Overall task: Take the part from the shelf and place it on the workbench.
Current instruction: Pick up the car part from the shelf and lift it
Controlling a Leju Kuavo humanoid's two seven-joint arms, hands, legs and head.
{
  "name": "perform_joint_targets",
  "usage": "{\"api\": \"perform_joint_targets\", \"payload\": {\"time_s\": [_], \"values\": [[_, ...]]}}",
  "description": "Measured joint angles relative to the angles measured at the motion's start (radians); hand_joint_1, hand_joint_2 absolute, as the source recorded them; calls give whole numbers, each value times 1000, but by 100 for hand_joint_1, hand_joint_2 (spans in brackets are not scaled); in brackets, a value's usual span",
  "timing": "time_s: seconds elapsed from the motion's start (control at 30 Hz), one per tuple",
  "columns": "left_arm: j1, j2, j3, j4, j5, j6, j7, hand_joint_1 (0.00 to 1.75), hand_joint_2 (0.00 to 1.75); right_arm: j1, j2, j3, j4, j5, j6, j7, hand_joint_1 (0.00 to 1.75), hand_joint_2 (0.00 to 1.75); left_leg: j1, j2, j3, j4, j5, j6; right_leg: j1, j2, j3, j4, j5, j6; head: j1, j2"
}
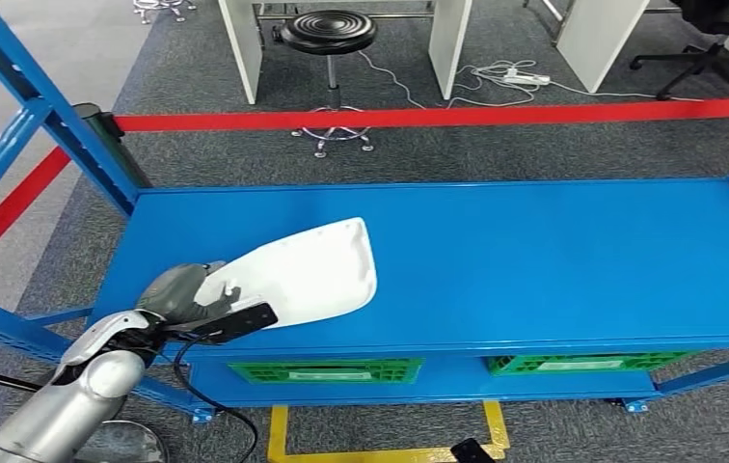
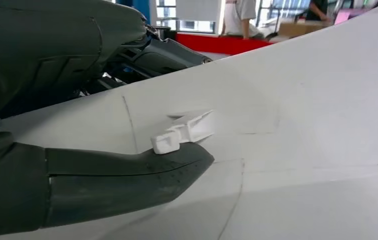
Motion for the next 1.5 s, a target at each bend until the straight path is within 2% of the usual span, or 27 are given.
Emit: {"api": "perform_joint_targets", "payload": {"time_s": [0.07, 0.1, 0.2, 0.23, 0.27, 0.3, 0.37, 0.43, 0.53, 0.6, 0.7, 0.73, 0.77, 0.8, 0.83, 0.9, 0.93, 1.03, 1.1, 1.13, 1.2, 1.27, 1.3, 1.33, 1.4, 1.43, 1.5], "values": [[19, -26, 23, -50, 67, 41, -62, 175, 175, 3, 0, 2, 0, -1, 0, -2, 0, 175, 1, 0, 1, -4, 3, 12, -3, -1, -9, 13, -12, 11, 1, 0], [27, -41, 32, -82, 103, 65, -93, 175, 175, 3, 0, 3, 0, -2, 0, -4, 0, 175, 3, 0, 3, -6, 4, 19, -4, -1, -23, 42, -31, 16, 3, 0], [44, -78, 44, -189, 199, 139, -184, 175, 175, 7, 0, 3, 0, -8, -3, -13, 0, 175, 1, 1, 4, -7, 3, 30, -6, -2, -112, 224, -114, 23, 7, 0], [50, -86, 45, -226, 225, 160, -214, 175, 175, 10, 0, 3, 0, -11, -5, -17, 0, 175, 0, 1, 5, -7, 2, 31, -6, -2, -137, 271, -125, 24, 7, 0], [58, -93, 45, -261, 247, 178, -245, 175, 175, 13, 0, 3, 1, -13, -7, -23, 0, 175, -1, 1, 6, -7, 1, 32, -6, -2, -145, 284, -119, 24, 7, 0], [67, -98, 43, -296, 263, 192, -275, 175, 175, 16, 0, 3, 1, -15, -11, -29, 0, 175, -2, 1, 8, -7, 0, 32, -6, -2, -134, 258, -94, 22, 7, 0], [82, -103, 35, -359, 281, 217, -327, 175, 175, 21, -1, 3, 2, -19, -17, -43, 0, 175, -3, 0, 13, -7, -3, 29, -5, -2, -71, 127, -28, 17, 7, 0], [87, -107, 19, -413, 285, 238, -352, 175, 175, 20, -2, 3, 4, -24, -22, -52, 0, 175, -7, -2, 13, -4, -6, 22, -4, 0, -17, 24, 1, 12, 7, 0], [87, -112, -4, -470, 285, 252, -346, 175, 175, 17, -2, 3, 5, -27, -23, -49, 0, 175, -7, -2, 11, -4, -6, 7, -1, 3, -3, 1, 2, 0, 6, 0], [86, -112, -12, -493, 285, 255, -343, 175, 175, 15, -1, 3, 5, -27, -23, -47, 0, 175, -5, -1, 2, 21, -29, -2, -4, 3, 0, -4, 6, -12, 4, 0], [84, -111, -20, -509, 285, 257, -341, 175, 175, 12, -1, 3, 5, -27, -22, -47, 0, 175, -3, -1, -70, 186, -121, -13, -5, 0, 2, -7, 7, -22, 2, 0], [85, -111, -22, -511, 285, 258, -340, 175, 175, 12, -1, 3, 5, -27, -22, -47, 0, 175, -3, 0, -94, 239, -139, -15, -5, 0, 2, -7, 7, -23, 2, 0], [86, -111, -23, -511, 285, 258, -339, 175, 175, 12, -1, 3, 5, -27, -22, -46, 0, 175, -3, 0, -106, 266, -140, -15, -5, 0, 2, -6, 6, -23, 2, 0], [87, -110, -24, -513, 285, 258, -338, 175, 175, 12, -1, 3, 6, -27, -22, -46, 0, 175, -3, 0, -102, 259, -124, -15, -5, 0, 2, -5, 6, -23, 2, 0], [87, -110, -25, -515, 288, 258, -340, 175, 175, 12, -1, 3, 6, -27, -22, -46, 0, 175, -3, 0, -80, 214, -91, -13, -5, 1, 3, -5, 6, -23, 2, 0], [87, -109, -28, -520, 303, 259, -358, 175, 175, 12, -1, 3, 6, -27, -21, -47, 0, 175, -4, 0, -16, 86, -28, -5, -3, 2, 4, -2, 4, -19, 2, 0], [87, -109, -31, -523, 313, 259, -374, 175, 175, 13, -1, 3, 6, -27, -21, -48, 0, 175, -5, 0, 9, 35, -13, 0, -1, 3, 2, 0, 4, -15, 2, 0], [88, -108, -46, -532, 325, 258, -408, 175, 175, 14, -1, 3, 7, -27, -19, -52, 0, 175, -8, -1, 21, -5, -14, 13, 1, 1, -4, 0, 6, 1, 4, 0], [84, -109, -62, -540, 325, 255, -411, 175, 175, 11, -1, 3, 8, -26, -17, -52, 0, 175, -5, 0, 23, -11, -9, 23, -1, 0, -15, 18, -9, 11, 5, 0], [81, -111, -70, -544, 324, 253, -411, 175, 175, 9, -1, 3, 8, -25, -15, -51, 0, 175, -3, 1, 25, -14, -7, 28, -2, 0, -32, 53, -31, 16, 8, 0], [75, -112, -87, -549, 326, 246, -411, 175, 175, 7, -1, 3, 8, -24, -11, -47, 0, 175, -3, 3, 25, -15, -6, 33, -4, -1, -92, 179, -91, 22, 12, 0], [75, -113, -103, -549, 329, 238, -411, 175, 175, 9, -1, 4, 8, -22, -7, -44, 0, 175, -4, 3, 25, -14, -7, 34, -5, -1, -142, 278, -119, 26, 13, 0], [75, -113, -110, -549, 331, 235, -413, 175, 175, 9, -1, 4, 9, -22, -6, -43, 0, 175, -4, 2, 26, -14, -7, 34, -5, -1, -143, 276, -105, 27, 14, 0], [75, -113, -117, -549, 329, 232, -415, 175, 175, 9, -1, 4, 9, -21, -6, -42, 0, 175, -4, 2, 27, -14, -7, 34, -6, -1, -124, 236, -75, 26, 14, 0], [73, -113, -130, -549, 321, 225, -421, 175, 175, 6, -1, 4, 9, -21, -5, -42, 0, 175, -7, 1, 29, -13, -10, 30, -6, -1, -55, 97, -12, 22, 14, 0], [72, -113, -136, -549, 317, 222, -424, 175, 175, 3, -1, 5, 9, -21, -4, -42, 0, 175, -9, 1, 28, -11, -11, 26, -5, 0, -26, 43, 4, 19, 13, 0], [71, -112, -148, -549, 315, 216, -426, 175, 175, 2, -1, 7, 9, -21, -2, -42, 0, 175, -13, 0, 25, -9, -11, 17, -3, 2, -4, 4, 4, 11, 13, 0]]}}
